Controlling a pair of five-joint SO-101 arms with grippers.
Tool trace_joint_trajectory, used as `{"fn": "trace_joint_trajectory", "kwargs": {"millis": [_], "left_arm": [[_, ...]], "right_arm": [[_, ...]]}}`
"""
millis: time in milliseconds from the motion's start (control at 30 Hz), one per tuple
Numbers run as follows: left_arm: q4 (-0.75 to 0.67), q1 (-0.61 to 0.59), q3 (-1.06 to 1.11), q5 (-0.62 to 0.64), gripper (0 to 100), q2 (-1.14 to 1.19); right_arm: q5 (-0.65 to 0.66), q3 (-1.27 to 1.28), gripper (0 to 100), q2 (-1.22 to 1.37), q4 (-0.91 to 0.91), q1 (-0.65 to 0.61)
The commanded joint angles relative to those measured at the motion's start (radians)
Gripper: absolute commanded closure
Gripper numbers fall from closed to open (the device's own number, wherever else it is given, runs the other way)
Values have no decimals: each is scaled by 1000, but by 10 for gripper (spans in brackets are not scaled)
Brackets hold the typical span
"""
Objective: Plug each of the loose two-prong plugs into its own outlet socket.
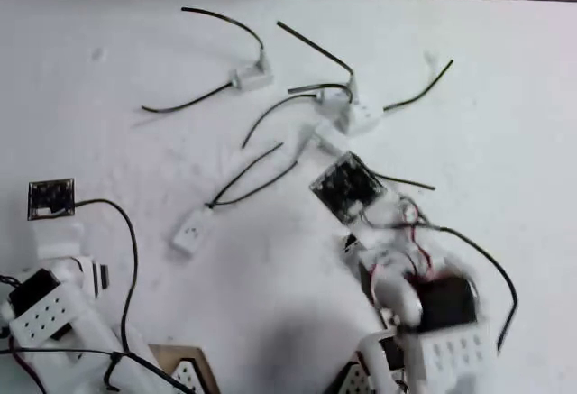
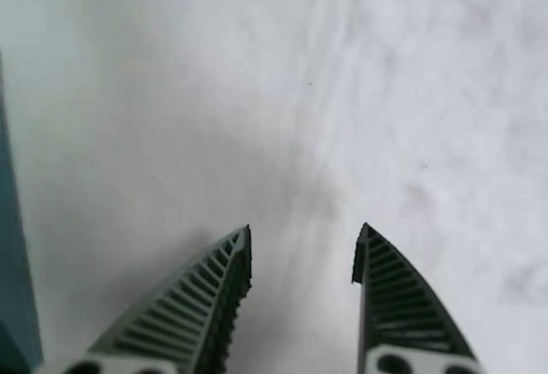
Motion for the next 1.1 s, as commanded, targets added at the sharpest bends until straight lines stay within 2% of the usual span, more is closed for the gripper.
{"fn": "trace_joint_trajectory", "kwargs": {"millis": [0, 233, 667, 733, 833, 867, 933, 1067], "left_arm": [[-14, 12, 0, -8, 796, -15], [-14, 12, 0, -8, 796, -15], [-14, 10, 0, -8, 796, -15], [-14, 10, 0, -8, 796, -15], [-14, 10, 0, -8, 796, -15], [-14, 10, 0, -8, 796, -15], [-14, 10, 0, -8, 796, -15], [-14, 10, 0, -8, 796, -15]], "right_arm": [[-12, 69, 817, 154, -30, 5], [-12, 137, 771, 414, -248, 30], [-12, 138, 774, 831, -516, -12], [-12, 135, 813, 869, -530, -38], [-12, 124, 967, 875, -561, -82], [-12, 118, 991, 862, -561, -93], [-12, 107, 966, 814, -535, -111], [-14, 54, 981, 662, -456, -151]]}}
